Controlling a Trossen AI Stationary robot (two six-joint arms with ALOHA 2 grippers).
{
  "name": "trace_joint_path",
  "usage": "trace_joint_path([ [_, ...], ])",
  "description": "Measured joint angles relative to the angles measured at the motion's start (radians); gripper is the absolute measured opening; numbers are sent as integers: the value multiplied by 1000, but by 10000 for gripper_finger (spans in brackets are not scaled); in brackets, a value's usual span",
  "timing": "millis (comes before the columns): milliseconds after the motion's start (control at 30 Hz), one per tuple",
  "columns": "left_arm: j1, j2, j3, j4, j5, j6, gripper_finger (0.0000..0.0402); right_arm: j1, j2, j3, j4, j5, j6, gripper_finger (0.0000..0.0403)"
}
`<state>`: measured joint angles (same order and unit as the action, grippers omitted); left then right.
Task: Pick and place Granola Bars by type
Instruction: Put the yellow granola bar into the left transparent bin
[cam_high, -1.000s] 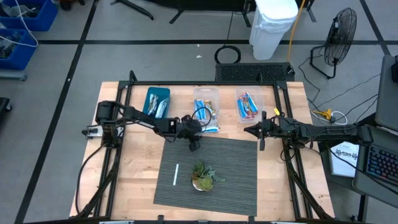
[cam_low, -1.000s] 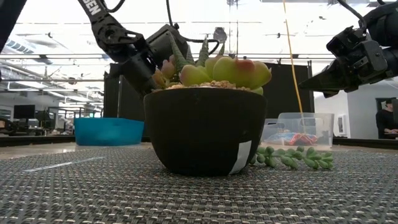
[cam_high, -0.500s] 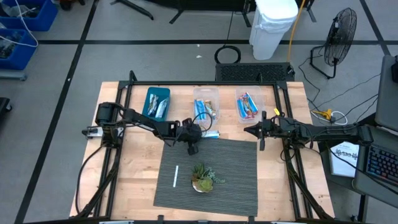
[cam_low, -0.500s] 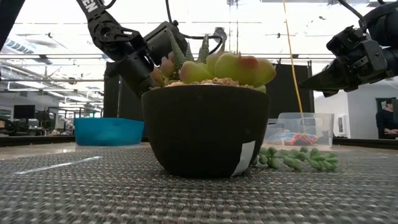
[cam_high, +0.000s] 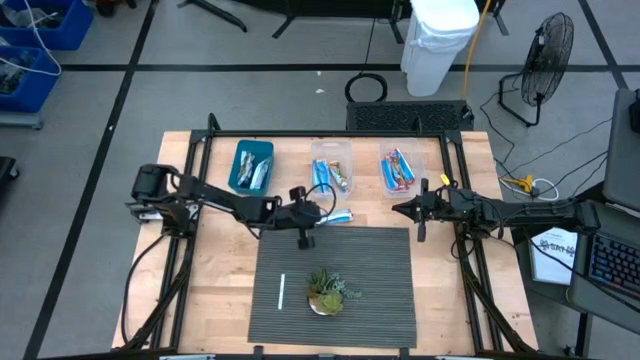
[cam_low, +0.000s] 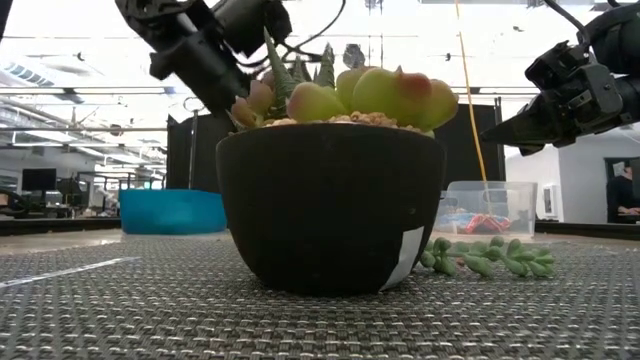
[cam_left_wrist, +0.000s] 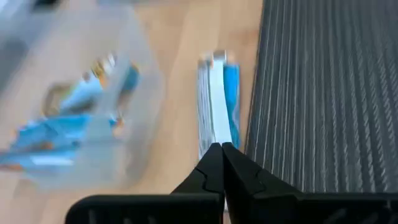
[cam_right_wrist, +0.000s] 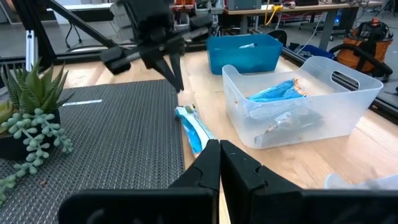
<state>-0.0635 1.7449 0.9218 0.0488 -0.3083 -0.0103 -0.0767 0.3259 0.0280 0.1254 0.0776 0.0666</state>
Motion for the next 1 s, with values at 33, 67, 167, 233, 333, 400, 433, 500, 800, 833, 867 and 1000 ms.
trace_joint_path([
  [33, 0, -14, 1, 3, 0, 4, 1, 0, 0, 0, 1, 0, 0, 4],
  [67, 0, -25, 1, -3, 0, 4, 1, 0, 1, 0, -1, 0, 0, 4],
  [167, 0, -32, 3, -4, 2, -14, 2, 0, 1, 0, 4, 0, 0, 4],
  [233, 6, -37, 1, -8, 20, -51, 5, 0, 0, 0, 5, 0, 0, 4],
  [333, 24, -30, 3, -24, 83, -115, 25, 0, 0, 0, 8, 0, 0, 4],
  [400, 31, -27, 2, -44, 105, -155, 44, 0, 0, 0, 10, 0, 0, 4],
  [433, 32, -28, 2, -46, 115, -174, 56, 0, 0, 0, 14, 0, 0, 4],
  [500, 31, -29, 2, -50, 131, -194, 81, 0, 0, 0, 19, 0, 0, 4],
  [800, 43, 3, 2, -78, 124, -261, 171, 0, 0, 0, 26, 0, 0, 4],
  [833, 44, 17, 4, -51, 125, -262, 176, 0, 0, 0, 26, 0, 0, 4],
  [867, 43, 27, 6, -43, 125, -259, 180, 0, 0, 0, 26, 0, 0, 4],
  [1000, 43, 71, 2, -32, 125, -224, 182, 0, 0, 0, 20, 0, 0, 4],
])
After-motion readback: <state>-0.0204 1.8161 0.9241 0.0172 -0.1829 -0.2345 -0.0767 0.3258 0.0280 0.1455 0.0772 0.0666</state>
